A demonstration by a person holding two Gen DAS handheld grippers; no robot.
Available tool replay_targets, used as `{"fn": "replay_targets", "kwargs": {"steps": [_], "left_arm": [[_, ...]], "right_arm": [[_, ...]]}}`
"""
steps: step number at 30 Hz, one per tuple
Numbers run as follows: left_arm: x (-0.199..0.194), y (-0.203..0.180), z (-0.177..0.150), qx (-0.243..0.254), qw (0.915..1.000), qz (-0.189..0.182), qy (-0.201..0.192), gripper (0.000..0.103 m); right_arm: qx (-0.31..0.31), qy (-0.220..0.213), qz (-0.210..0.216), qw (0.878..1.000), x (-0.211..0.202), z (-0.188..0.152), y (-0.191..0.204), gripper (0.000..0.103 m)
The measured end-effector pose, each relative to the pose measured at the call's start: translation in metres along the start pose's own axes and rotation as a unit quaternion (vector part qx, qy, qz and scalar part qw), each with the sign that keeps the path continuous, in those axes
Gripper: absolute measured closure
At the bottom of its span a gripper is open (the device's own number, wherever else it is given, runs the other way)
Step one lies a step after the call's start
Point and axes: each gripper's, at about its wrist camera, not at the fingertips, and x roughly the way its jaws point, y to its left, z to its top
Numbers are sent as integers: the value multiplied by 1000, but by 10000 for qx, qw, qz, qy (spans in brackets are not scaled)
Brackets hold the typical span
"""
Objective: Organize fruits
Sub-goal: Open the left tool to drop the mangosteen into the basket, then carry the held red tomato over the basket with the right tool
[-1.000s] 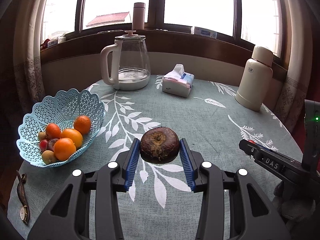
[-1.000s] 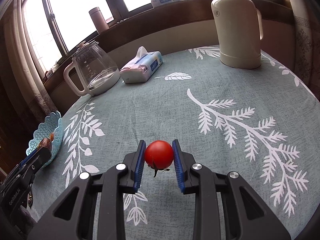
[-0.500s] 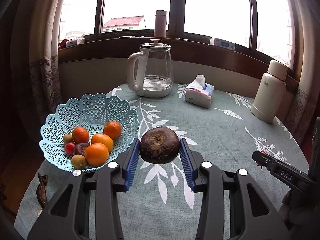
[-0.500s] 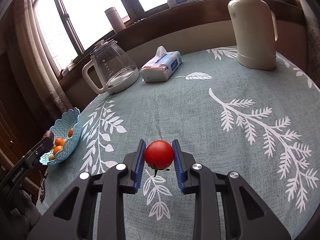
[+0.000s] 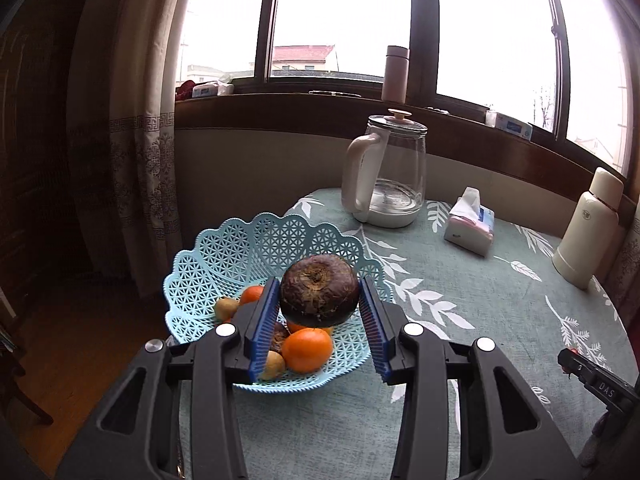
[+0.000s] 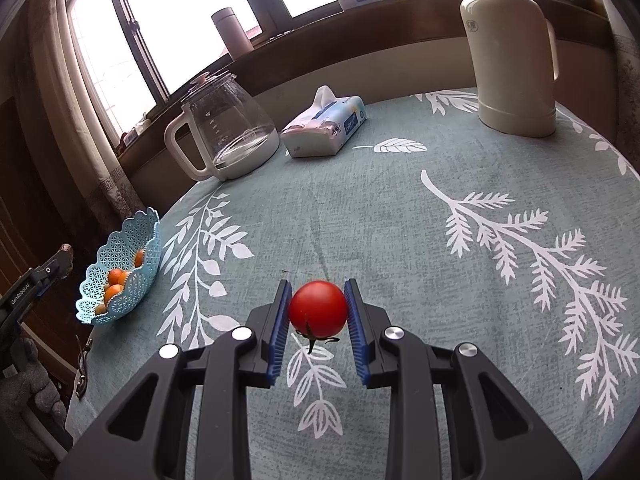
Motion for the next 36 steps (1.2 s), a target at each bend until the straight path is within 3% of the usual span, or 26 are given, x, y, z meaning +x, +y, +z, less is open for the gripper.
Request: {"fn": "replay_targets", "kwargs": {"steps": [15,28,30,32,36], "left_arm": [[40,36,-3,-65,9989,385,269,61],[80,32,2,-2,9982,200,567,61],[84,31,2,15,9981,158,597,55],[83,32,3,-74,9980,132,606,20],[74,46,5,-439,9977,33,518,19]], "right_arm": [[-41,62,-50,10000,4,-2,0,75],[-48,73,-57,9999,5,-2,0,75],[-42,74,-56,9999,5,-3,0,75],[-38,72,-53,10000,5,-3,0,75],[-37,73,-51,10000,6,-3,-1,75]]}}
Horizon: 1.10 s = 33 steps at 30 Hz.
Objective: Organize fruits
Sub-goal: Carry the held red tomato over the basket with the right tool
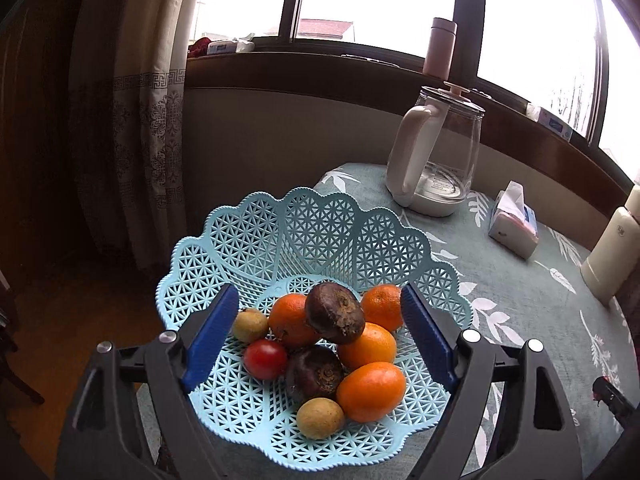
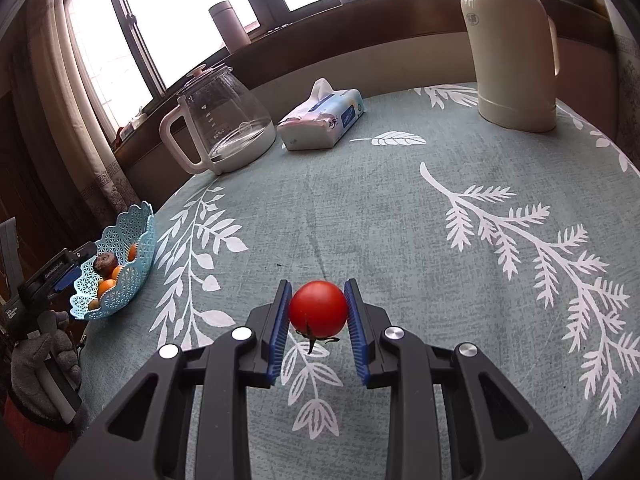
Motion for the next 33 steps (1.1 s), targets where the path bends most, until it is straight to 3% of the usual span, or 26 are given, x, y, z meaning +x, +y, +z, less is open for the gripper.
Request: {"fn": "replay_targets", "kwargs": {"steps": [7,18,23,33], "left_arm": [[-27,18,2,-152,9994,151,-289,19],[-58,33,-10,95,9970,594,-490,18],[-69,39,-16,146,9965,626,-541,17],[-77,40,-21,214,9969,456,-599,15]], "right_arm": [[1,-1,-3,10000,0,0,0,75],[-69,17,-12,10000,1,1,2,75],[30,174,252,9995,3,3,11,75],[-409,260,602,9970,5,9,66,75]]}}
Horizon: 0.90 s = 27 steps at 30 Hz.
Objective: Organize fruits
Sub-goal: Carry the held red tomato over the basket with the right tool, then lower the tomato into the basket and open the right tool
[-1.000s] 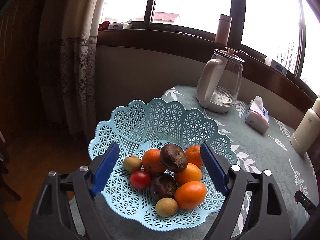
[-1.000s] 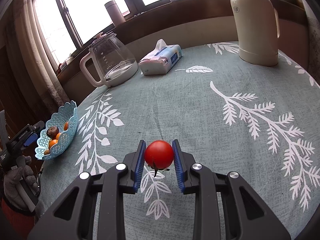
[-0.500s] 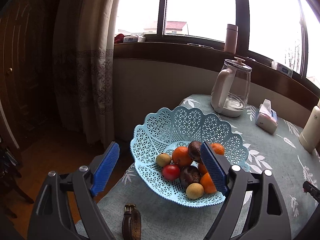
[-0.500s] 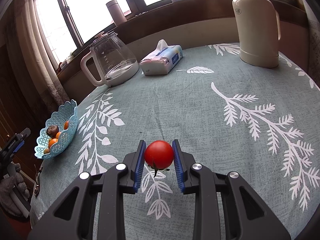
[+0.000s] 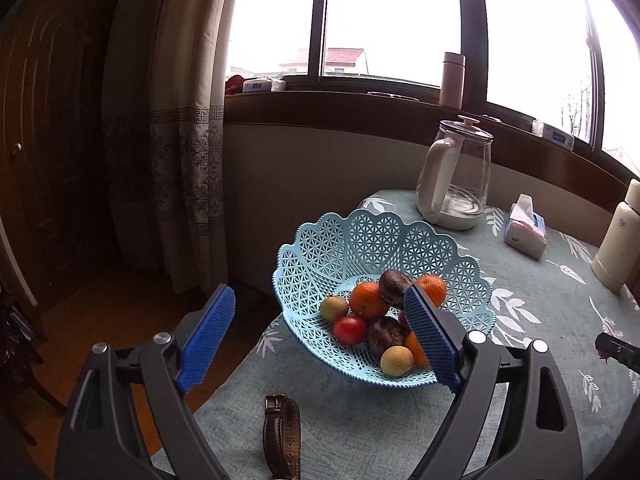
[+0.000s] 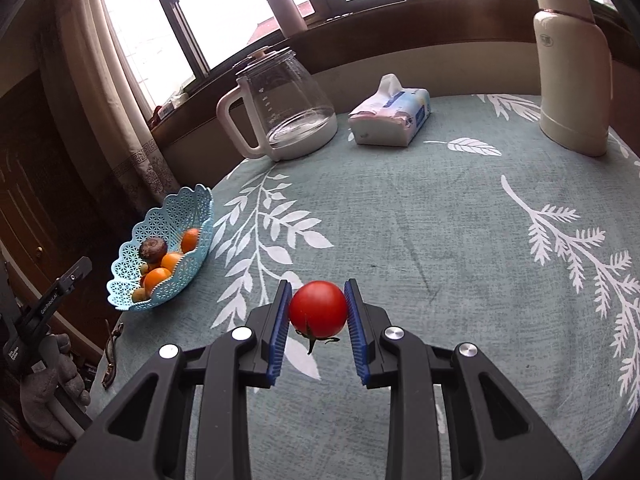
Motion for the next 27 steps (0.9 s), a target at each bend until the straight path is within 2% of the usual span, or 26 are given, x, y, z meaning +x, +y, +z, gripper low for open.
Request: {"fn": "replay_targets", "kwargs": {"steps": [16,21,27], "left_arm": [[-6,20,-3,-118,9999,-30,-15,15],[-8,24,-1,-228,9997,-96,3,15],[-7,25,-1,-252,9996,-138,40,15]], "right_arm": [[-865,202,630,9941,64,34,132,75],[-960,320,542,9934,90,37,152,75],[-1007,468,393,9930,111,37,158,75]]}}
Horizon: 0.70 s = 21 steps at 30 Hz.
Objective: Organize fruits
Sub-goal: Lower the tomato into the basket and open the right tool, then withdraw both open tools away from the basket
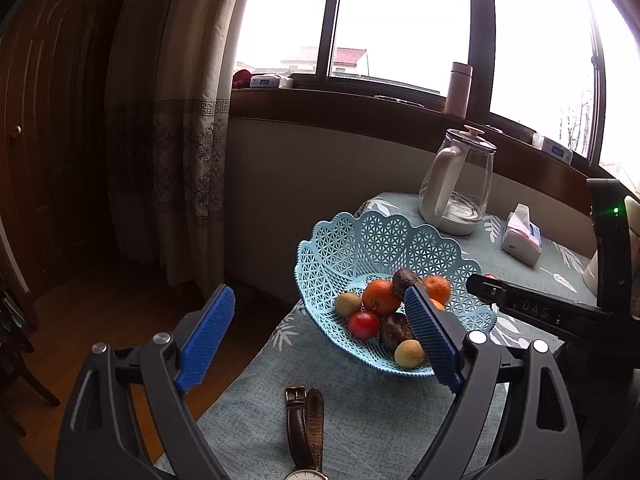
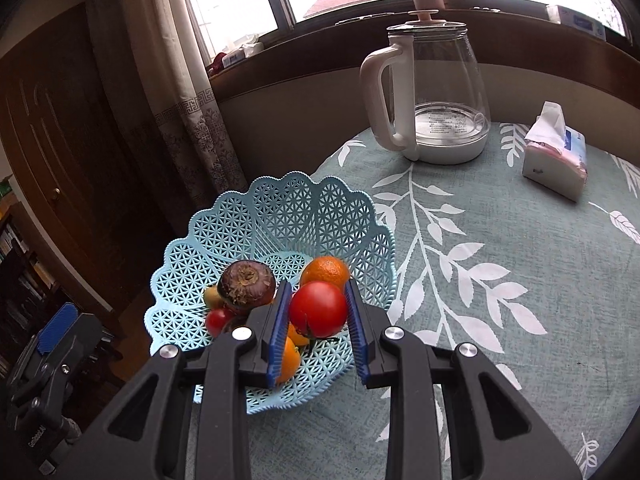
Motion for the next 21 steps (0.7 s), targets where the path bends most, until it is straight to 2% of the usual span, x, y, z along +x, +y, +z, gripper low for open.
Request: {"fn": "replay_targets", "kwargs": {"steps": [6,9,12,14,16,21], "left_arm": [[0,3,1,-70,10000,25,7,11],[-1,3,2,-65,10000,30,-17,9],[-1,2,2,-53,10000,39,-24,8],[-1,2,2,-47,10000,45,-11,5],[-2,2,2,-47,10000,64,-8,4],[-4,1,3,35,9999,140,-37,3]], "right_arm": [[4,40,-94,9999,6,0,-1,74],[75,-13,-117,9999,3,-1,-4,61],[87,-67,-119,9999,-4,-1,-5,60],[70,-110,-181,9998,-8,-2,-4,52],[32,-163,-347,9993,-13,-3,-2,40],[-114,-253,-625,9977,-25,-6,6,23]]}}
